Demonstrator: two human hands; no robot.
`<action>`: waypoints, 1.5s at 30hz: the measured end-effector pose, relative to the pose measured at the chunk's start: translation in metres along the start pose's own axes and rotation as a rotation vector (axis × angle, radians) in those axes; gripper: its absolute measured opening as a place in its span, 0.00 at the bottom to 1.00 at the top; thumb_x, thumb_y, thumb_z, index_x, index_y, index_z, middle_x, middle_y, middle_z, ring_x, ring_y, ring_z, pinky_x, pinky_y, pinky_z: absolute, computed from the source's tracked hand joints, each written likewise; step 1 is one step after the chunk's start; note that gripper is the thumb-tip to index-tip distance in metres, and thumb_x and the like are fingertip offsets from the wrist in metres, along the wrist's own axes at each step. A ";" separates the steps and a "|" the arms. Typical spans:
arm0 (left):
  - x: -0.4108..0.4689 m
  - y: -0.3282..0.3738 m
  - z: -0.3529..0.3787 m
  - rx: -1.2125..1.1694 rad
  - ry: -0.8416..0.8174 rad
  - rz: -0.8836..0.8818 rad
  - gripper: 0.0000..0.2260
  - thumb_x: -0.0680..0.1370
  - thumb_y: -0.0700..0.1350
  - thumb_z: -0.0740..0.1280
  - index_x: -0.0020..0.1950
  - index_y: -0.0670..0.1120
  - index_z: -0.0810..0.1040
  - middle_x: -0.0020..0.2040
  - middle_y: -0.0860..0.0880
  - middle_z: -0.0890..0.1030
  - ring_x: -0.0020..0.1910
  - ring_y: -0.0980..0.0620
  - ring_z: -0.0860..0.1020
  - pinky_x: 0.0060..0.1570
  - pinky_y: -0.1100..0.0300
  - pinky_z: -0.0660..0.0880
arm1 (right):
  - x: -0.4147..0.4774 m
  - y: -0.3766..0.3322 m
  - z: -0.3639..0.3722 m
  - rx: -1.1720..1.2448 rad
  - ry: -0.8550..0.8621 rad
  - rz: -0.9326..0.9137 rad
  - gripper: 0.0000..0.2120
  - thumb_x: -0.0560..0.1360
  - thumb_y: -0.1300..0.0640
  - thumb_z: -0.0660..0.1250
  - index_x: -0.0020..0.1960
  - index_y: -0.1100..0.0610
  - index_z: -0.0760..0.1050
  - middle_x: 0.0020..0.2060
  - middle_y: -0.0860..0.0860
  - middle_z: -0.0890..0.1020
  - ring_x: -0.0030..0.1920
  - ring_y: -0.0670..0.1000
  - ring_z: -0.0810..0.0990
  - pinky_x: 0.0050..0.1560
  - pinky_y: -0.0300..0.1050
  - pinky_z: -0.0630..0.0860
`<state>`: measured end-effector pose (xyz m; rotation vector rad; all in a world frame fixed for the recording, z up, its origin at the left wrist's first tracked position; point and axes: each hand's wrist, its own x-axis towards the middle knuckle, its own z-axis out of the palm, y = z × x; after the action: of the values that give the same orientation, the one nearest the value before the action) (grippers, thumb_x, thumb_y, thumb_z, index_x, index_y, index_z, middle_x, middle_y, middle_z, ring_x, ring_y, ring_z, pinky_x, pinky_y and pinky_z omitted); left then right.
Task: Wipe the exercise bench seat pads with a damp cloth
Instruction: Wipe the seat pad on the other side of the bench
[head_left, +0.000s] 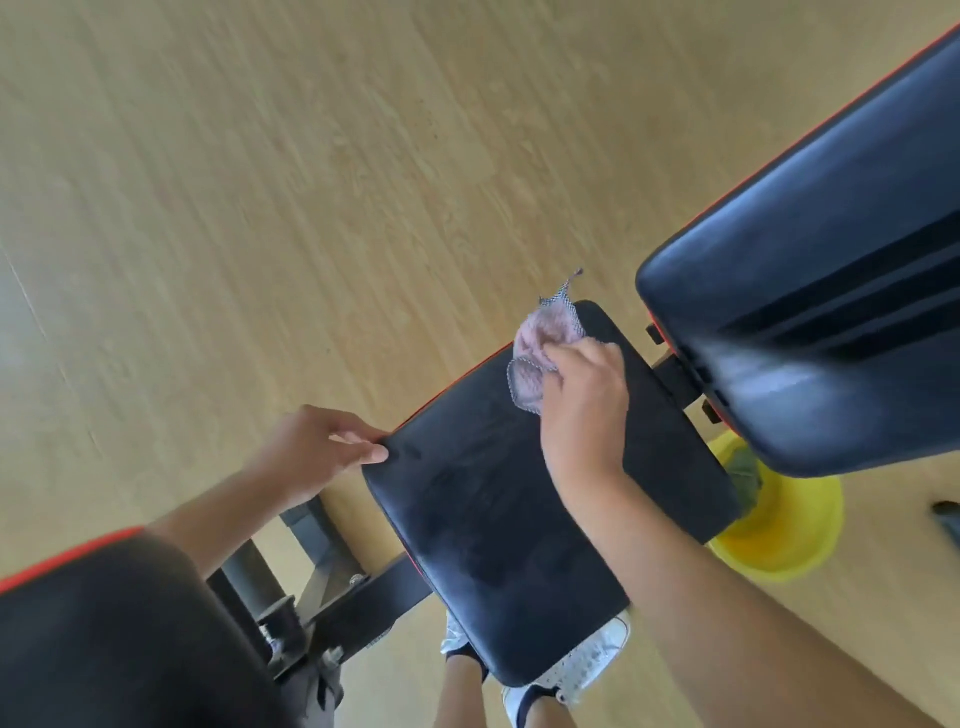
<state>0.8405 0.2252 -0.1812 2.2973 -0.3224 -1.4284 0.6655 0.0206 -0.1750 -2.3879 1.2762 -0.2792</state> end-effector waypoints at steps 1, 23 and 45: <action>-0.003 0.000 0.001 -0.011 0.004 -0.003 0.08 0.72 0.47 0.78 0.49 0.57 0.88 0.46 0.55 0.88 0.50 0.51 0.86 0.56 0.53 0.79 | -0.005 -0.027 0.017 0.042 -0.059 -0.032 0.14 0.68 0.77 0.71 0.47 0.62 0.86 0.40 0.54 0.83 0.48 0.58 0.77 0.46 0.53 0.81; -0.029 -0.009 0.020 0.134 0.265 0.009 0.29 0.68 0.50 0.81 0.63 0.49 0.72 0.54 0.50 0.80 0.50 0.44 0.79 0.49 0.50 0.76 | 0.092 -0.052 0.004 -0.109 -1.103 -0.306 0.09 0.75 0.52 0.72 0.46 0.58 0.86 0.34 0.52 0.79 0.36 0.54 0.73 0.40 0.43 0.69; -0.017 -0.007 0.012 0.238 0.040 0.114 0.10 0.73 0.49 0.76 0.52 0.56 0.82 0.48 0.56 0.85 0.41 0.51 0.83 0.39 0.54 0.77 | -0.010 0.113 -0.093 -0.123 -0.331 0.231 0.05 0.73 0.56 0.76 0.42 0.58 0.84 0.32 0.50 0.74 0.38 0.57 0.75 0.38 0.46 0.70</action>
<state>0.8215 0.2357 -0.1752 2.4451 -0.6311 -1.3478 0.5421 -0.0510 -0.1427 -2.2345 1.4208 0.2603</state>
